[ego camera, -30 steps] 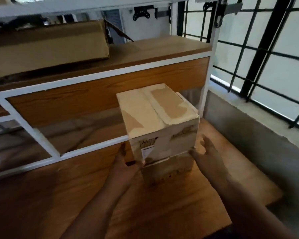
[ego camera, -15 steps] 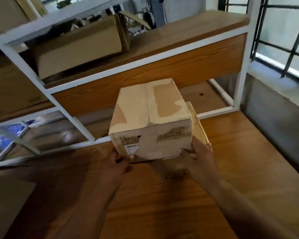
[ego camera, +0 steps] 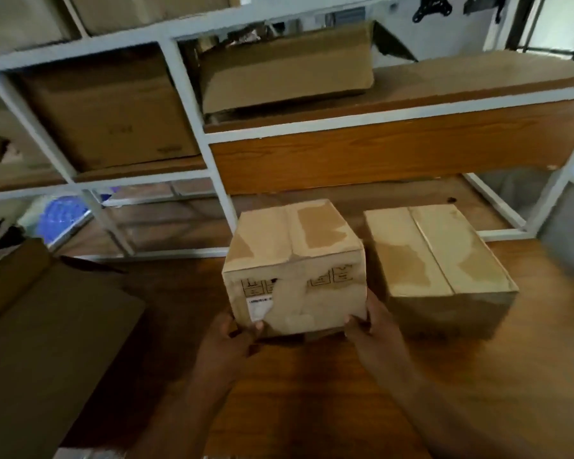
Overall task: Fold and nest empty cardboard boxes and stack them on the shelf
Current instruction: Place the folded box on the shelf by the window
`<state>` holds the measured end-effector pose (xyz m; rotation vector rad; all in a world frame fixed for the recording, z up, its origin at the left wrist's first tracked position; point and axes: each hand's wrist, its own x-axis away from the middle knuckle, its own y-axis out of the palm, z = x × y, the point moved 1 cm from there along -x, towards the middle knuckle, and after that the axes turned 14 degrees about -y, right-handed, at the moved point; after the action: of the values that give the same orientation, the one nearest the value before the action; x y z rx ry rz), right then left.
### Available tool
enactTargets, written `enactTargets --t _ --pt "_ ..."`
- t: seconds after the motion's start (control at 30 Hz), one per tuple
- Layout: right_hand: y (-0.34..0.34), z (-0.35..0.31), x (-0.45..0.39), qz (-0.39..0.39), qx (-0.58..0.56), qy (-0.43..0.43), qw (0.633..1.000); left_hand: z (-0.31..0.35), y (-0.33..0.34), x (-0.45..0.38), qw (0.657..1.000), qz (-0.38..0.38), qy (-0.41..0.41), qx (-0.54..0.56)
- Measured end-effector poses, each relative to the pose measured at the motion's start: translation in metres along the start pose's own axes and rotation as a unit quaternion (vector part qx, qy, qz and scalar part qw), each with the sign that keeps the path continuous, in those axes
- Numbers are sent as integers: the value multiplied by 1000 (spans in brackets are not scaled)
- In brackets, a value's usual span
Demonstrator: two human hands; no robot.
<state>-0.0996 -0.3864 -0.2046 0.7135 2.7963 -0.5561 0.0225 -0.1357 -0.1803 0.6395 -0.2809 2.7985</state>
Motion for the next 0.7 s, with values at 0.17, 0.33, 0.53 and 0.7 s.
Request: enactTargets --t 0.17,0.33,0.53,0.7 --pt "87 22 46 -29 7 152 988 -81 -72 -26 995 -14 -36 -94" --pt "121 36 80 -26 68 213 974 -133 -91 -46 988 -35 -14 -150" --pt "122 15 85 13 56 234 971 -141 -82 -54 977 40 26 -206" --pt "103 -24 86 56 -34 186 980 -106 -80 -20 991 46 46 -119"
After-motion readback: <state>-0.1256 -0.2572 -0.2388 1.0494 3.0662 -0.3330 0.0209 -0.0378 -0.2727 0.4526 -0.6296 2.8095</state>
